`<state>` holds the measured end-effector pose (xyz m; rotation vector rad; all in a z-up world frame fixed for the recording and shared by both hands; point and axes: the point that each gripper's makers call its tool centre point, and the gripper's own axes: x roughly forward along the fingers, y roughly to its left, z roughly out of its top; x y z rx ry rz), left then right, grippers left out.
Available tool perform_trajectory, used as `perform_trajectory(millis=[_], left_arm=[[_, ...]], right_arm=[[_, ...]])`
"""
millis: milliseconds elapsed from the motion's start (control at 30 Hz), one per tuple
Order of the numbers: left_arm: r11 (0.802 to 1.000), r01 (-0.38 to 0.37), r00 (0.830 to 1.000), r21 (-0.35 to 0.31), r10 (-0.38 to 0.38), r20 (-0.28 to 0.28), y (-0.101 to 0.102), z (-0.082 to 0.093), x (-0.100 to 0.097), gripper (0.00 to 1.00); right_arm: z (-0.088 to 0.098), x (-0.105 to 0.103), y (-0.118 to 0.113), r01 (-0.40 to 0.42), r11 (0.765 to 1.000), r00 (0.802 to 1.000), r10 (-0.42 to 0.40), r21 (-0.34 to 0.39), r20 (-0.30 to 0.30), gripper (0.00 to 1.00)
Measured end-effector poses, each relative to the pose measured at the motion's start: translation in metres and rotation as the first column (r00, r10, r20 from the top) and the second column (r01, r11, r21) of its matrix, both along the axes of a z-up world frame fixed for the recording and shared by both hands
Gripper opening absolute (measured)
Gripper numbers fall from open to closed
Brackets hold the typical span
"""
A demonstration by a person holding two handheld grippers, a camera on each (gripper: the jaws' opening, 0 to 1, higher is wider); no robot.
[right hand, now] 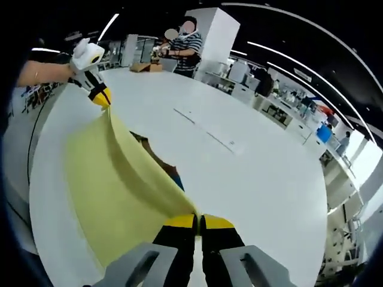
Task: Fold the garment on the visible template until the final outline fits inside the template.
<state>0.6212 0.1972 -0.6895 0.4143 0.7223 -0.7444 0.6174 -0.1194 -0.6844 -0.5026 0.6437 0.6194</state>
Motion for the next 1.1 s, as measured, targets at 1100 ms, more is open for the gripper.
perform_trajectory(millis=[1100], left_arm=[[0.996,0.065,0.997,0.061,-0.062,-0.051,0.001,-0.042,0.011,0.12]], right_arm=[[-0.047,0.016,0.005,-0.052,0.998,0.995,0.049,-0.034,-0.084,0.21]])
